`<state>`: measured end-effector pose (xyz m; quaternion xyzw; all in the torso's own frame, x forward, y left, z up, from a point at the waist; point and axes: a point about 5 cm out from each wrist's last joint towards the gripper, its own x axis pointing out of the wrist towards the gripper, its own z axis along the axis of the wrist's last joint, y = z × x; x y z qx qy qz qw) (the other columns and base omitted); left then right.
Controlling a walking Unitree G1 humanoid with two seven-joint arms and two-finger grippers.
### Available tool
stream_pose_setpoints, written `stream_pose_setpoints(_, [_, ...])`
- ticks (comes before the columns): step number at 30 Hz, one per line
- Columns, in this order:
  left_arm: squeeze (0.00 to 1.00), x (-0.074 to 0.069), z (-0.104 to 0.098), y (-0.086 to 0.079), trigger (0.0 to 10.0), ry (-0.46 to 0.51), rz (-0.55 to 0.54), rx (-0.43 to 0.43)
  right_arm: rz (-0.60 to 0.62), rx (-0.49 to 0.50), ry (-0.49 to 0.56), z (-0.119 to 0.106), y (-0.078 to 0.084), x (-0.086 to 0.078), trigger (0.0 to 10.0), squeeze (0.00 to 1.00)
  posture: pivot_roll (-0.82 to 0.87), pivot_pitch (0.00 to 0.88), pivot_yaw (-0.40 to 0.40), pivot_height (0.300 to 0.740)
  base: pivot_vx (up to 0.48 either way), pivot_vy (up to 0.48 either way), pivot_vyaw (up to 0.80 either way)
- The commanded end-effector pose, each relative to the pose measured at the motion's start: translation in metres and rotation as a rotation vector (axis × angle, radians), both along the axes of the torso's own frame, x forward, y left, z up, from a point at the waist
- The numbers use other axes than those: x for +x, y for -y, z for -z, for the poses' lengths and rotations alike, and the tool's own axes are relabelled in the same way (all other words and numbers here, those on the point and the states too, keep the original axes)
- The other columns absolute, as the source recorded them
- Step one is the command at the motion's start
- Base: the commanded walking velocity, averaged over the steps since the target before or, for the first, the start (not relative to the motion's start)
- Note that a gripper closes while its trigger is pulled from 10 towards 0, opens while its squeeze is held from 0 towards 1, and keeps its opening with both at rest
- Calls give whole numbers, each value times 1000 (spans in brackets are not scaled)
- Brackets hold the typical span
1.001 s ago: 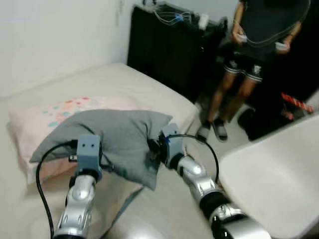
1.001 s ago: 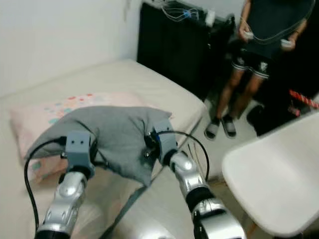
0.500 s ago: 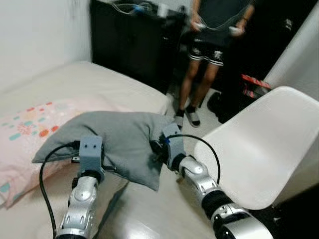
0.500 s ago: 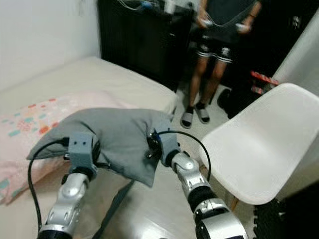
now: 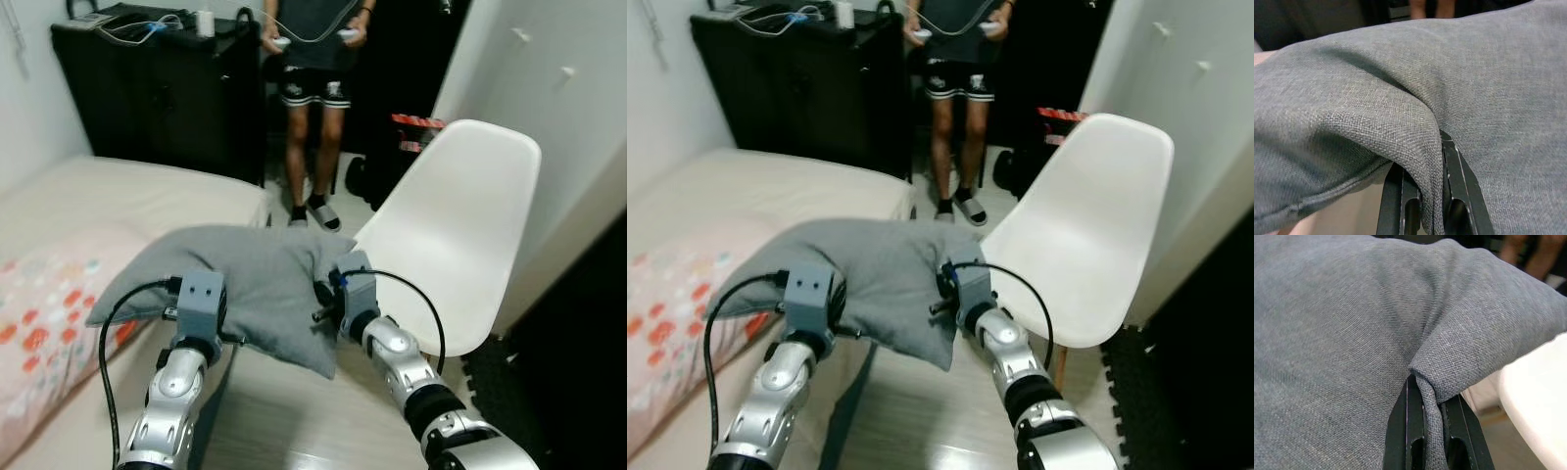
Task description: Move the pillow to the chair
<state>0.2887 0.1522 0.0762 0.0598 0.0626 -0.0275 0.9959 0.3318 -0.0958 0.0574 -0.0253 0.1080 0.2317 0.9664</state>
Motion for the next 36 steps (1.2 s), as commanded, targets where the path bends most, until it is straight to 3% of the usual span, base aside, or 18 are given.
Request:
stream_pose_setpoints(1, [0, 4, -10, -1, 10000, 42, 20, 31, 45, 8, 37, -6, 7, 4, 10000, 0, 80, 32, 10, 740, 0, 0, -800])
stream_pose_setpoints(23, [0, 4, -7, -2, 10000, 15, 16, 37, 38, 17, 34, -3, 2, 2, 10000, 0, 111, 38, 32, 740, 0, 0, -800])
stream_pose_setpoints(36, [0, 4, -7, -14, 10000, 5, -38, 26, 32, 37, 29, -1, -5, -1, 10000, 0, 130, 42, 12, 740, 0, 0, -800])
